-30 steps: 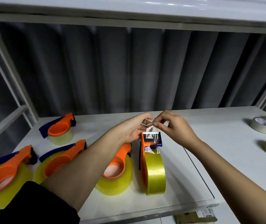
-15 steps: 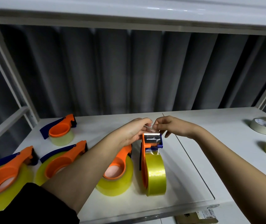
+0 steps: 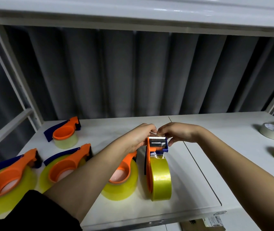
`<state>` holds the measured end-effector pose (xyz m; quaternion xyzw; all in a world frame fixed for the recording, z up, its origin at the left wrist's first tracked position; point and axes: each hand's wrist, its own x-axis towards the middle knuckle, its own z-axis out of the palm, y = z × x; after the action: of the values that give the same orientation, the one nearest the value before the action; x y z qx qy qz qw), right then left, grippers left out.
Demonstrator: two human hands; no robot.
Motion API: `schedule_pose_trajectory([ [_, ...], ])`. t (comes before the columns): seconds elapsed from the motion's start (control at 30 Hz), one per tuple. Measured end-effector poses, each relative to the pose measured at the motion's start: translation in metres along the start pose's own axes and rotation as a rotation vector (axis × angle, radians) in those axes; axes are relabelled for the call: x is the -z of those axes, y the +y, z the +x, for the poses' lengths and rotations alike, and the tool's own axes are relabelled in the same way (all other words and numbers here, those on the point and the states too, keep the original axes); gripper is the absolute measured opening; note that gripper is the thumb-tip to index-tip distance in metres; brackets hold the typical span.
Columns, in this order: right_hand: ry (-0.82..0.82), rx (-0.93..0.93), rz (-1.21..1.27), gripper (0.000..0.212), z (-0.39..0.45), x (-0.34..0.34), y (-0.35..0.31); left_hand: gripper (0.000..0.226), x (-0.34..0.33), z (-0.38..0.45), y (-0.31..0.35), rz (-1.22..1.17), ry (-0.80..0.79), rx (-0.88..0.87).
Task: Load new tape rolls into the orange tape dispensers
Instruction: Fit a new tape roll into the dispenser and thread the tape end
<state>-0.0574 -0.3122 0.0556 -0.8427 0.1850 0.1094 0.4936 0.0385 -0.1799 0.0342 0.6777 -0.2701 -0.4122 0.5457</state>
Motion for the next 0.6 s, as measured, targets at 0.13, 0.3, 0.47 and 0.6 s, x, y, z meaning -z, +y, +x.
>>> schedule_pose_trajectory([
  [0.13, -0.012, 0.008, 0.012, 0.025, 0.000, -0.003, 0.001, 0.039, 0.002, -0.011, -0.012, 0.107, 0.030, 0.016],
  [0.3, -0.019, 0.062, 0.066, 0.028, -0.003, -0.004, 0.008, 0.018, -0.003, -0.041, -0.040, 0.181, 0.233, -0.178],
  [0.47, 0.046, 0.211, 0.086, 0.029, -0.011, -0.007, 0.021, 0.028, -0.012, -0.080, -0.068, 0.343, 0.124, -0.118],
  [0.6, 0.231, 0.279, 0.062, 0.023, -0.012, -0.015, 0.028, 0.044, -0.022, -0.086, -0.078, 0.047, -0.096, 0.056],
])
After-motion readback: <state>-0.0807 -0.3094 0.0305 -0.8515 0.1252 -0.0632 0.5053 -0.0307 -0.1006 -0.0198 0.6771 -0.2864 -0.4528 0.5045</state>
